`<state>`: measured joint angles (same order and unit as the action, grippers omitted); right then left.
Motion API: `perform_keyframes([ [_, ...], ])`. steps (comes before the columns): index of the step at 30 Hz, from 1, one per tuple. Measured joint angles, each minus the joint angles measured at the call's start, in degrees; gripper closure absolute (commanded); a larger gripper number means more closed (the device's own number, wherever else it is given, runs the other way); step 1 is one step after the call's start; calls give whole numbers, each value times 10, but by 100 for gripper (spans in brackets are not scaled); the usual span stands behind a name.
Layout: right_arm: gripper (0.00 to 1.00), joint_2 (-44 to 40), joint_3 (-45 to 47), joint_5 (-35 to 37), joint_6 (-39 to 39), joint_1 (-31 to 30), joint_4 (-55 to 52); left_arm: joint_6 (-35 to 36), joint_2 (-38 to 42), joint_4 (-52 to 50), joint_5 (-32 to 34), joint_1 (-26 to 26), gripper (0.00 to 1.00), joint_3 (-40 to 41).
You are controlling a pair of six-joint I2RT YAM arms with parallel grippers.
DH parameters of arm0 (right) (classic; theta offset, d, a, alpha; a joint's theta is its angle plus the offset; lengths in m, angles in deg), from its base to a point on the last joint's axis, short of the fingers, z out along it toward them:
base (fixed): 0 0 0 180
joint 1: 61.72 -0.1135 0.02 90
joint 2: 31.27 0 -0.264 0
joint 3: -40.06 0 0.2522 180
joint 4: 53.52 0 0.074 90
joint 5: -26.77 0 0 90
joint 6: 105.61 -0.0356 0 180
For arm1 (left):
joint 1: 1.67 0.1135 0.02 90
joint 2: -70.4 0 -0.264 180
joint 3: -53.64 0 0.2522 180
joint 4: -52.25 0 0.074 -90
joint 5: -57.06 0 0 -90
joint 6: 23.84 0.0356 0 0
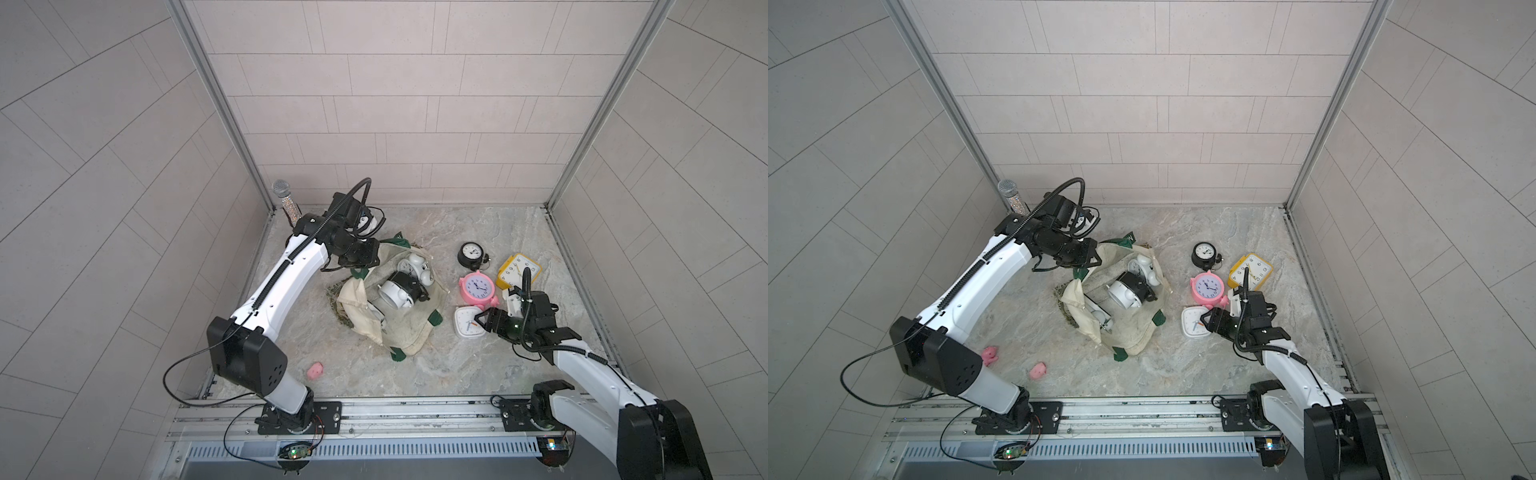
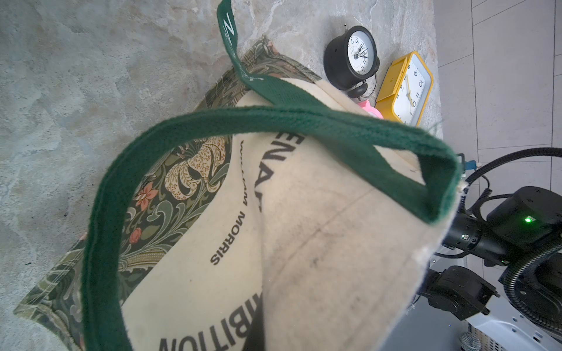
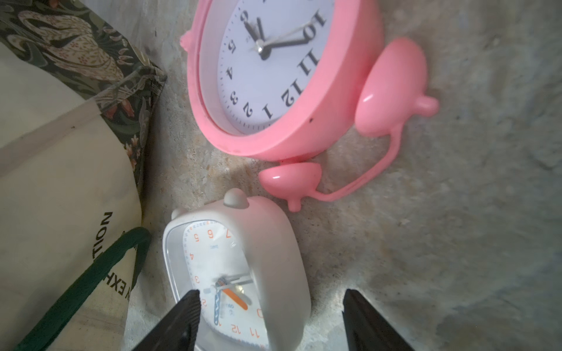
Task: Take the alarm clock out of the canvas bag
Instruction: Place the alarm at the center of the board.
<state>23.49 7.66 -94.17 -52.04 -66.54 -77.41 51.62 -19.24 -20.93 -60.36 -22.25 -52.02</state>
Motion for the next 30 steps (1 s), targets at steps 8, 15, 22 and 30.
perform_keyframes([
  [8, 25, -41, -25, -9, 6, 0, -39, 0, 0, 0, 0, 0, 100, 0],
  [15, 27, -45, -54, -32, 2, -1, -43, 0, 0, 0, 0, 0, 100, 0],
  [22, 35, -45, -134, -35, 4, -72, -61, 0, 0, 0, 0, 0, 100, 0],
  [30, 46, -44, -267, 70, 71, -312, -49, 0, 0, 0, 0, 0, 100, 0],
])
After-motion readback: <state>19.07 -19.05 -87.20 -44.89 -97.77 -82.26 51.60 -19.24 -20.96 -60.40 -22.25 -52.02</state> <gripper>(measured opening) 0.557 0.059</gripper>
